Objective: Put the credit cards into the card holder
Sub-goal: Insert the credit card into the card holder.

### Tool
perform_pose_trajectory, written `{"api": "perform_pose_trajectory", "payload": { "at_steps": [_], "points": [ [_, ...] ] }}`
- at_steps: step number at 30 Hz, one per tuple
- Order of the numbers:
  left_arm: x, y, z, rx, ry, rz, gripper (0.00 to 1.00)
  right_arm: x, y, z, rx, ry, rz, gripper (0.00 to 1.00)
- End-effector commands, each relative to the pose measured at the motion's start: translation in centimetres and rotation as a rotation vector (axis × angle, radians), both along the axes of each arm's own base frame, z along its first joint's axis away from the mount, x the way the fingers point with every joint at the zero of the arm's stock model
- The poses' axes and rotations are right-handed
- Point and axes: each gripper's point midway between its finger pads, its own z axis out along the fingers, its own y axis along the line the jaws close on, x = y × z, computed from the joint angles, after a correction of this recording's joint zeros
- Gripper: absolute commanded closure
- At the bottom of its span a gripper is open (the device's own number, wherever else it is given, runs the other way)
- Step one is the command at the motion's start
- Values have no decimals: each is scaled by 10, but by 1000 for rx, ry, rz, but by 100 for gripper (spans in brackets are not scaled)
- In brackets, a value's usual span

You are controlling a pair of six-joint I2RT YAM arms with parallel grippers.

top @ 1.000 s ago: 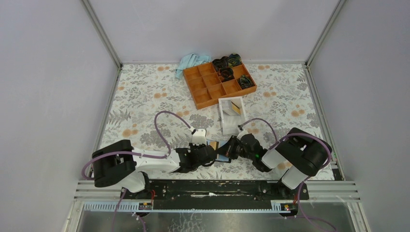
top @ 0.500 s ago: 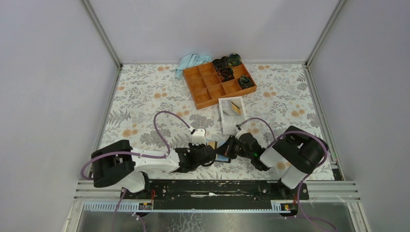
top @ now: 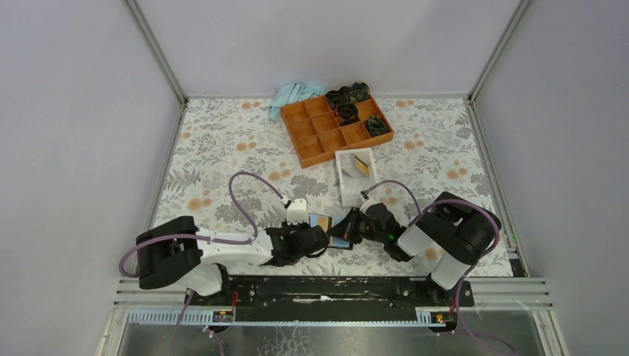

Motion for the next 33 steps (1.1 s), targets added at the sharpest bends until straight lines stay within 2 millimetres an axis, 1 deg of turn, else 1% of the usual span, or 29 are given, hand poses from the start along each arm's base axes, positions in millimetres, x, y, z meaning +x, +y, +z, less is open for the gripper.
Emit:
{"api": "perform_pose_trajectory", "payload": {
  "at_steps": [1, 7, 13, 19, 21, 24, 27, 28, 29, 33],
  "points": [
    [-8, 52, -18, 177, 11, 67, 68, -22, -29, -47, -186, 100, 7, 100],
    [-8, 58, -18, 169, 1, 94, 68, -22, -29, -46, -190, 98, 11, 100],
    [-7, 51, -23, 159, 2, 75, 69, -21, -29, -45, -200, 94, 12, 99],
    [-7, 45, -25, 136, 2, 50, 78, -19, -26, -45, -243, 79, 41, 80],
    [-7, 44, -25, 136, 3, 47, 82, -18, -24, -44, -247, 77, 43, 76],
    [-8, 43, -25, 130, 6, 41, 84, -18, -23, -45, -254, 76, 49, 72],
    [-8, 42, -25, 130, 8, 38, 87, -15, -23, -37, -251, 50, 44, 69],
    [-8, 41, -25, 128, 8, 36, 87, -14, -23, -35, -255, 45, 45, 67],
    [-8, 40, -26, 127, 9, 32, 88, -14, -23, -35, -262, 43, 48, 61],
    [-8, 37, -26, 124, 13, 26, 89, -12, -22, -32, -273, 34, 55, 60]
  ]
}}
